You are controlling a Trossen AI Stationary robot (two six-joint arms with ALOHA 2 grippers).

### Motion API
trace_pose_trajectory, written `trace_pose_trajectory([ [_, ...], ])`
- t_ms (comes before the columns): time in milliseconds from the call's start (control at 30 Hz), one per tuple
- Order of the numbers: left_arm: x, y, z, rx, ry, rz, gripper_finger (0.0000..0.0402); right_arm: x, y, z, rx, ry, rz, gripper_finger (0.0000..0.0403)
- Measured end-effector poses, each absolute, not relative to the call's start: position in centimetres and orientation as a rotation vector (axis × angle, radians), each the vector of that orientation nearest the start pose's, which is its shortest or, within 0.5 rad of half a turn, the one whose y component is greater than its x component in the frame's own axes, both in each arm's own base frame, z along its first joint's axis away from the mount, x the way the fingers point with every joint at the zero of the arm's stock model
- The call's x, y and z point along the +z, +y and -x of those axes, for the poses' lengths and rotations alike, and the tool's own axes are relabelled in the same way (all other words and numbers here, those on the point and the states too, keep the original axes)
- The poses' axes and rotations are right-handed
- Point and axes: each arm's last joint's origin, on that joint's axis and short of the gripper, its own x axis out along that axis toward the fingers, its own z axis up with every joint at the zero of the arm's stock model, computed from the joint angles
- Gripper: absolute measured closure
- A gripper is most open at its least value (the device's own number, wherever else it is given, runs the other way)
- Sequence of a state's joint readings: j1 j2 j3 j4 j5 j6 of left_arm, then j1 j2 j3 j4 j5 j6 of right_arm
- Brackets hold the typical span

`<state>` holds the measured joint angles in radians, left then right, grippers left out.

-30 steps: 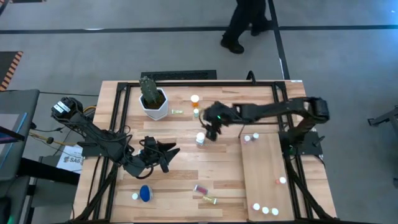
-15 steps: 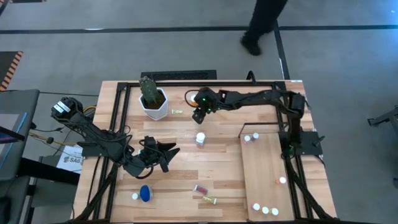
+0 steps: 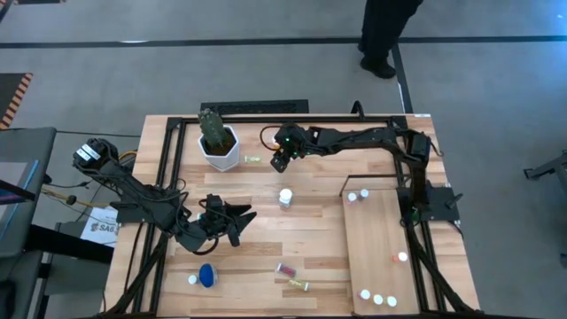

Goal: Pick and place medicine bottles onto shelf by color
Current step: Put the blue pill bottle on the shelf

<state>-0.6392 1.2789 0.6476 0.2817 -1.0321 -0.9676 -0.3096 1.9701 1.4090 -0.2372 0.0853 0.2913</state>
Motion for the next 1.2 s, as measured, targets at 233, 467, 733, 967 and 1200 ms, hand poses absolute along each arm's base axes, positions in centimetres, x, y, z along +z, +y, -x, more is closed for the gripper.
trace_pose_trajectory([
  [233,23.2,-13.2,-21.9,0.461,0.03,0.688,0.0219,19.5,-13.0,-40.7,-0.549,0.749,-0.338,0.0159],
  [467,23.2,-13.2,-21.9,0.46,0.031,0.688,0.0219,17.8,-12.7,-41.0,-0.563,0.793,-0.355,0.0159],
  [733,23.2,-13.3,-21.9,0.445,0.041,0.691,0.0219,15.4,-12.2,-42.2,-0.546,0.802,-0.344,0.0159],
  [967,23.1,-13.3,-21.9,0.44,0.052,0.684,0.0219,15.2,-12.1,-42.3,-0.539,0.806,-0.328,0.0162],
  [1200,23.1,-13.3,-21.9,0.443,0.052,0.681,0.0219,15.4,-12.1,-42.2,-0.538,0.81,-0.326,0.0202],
])
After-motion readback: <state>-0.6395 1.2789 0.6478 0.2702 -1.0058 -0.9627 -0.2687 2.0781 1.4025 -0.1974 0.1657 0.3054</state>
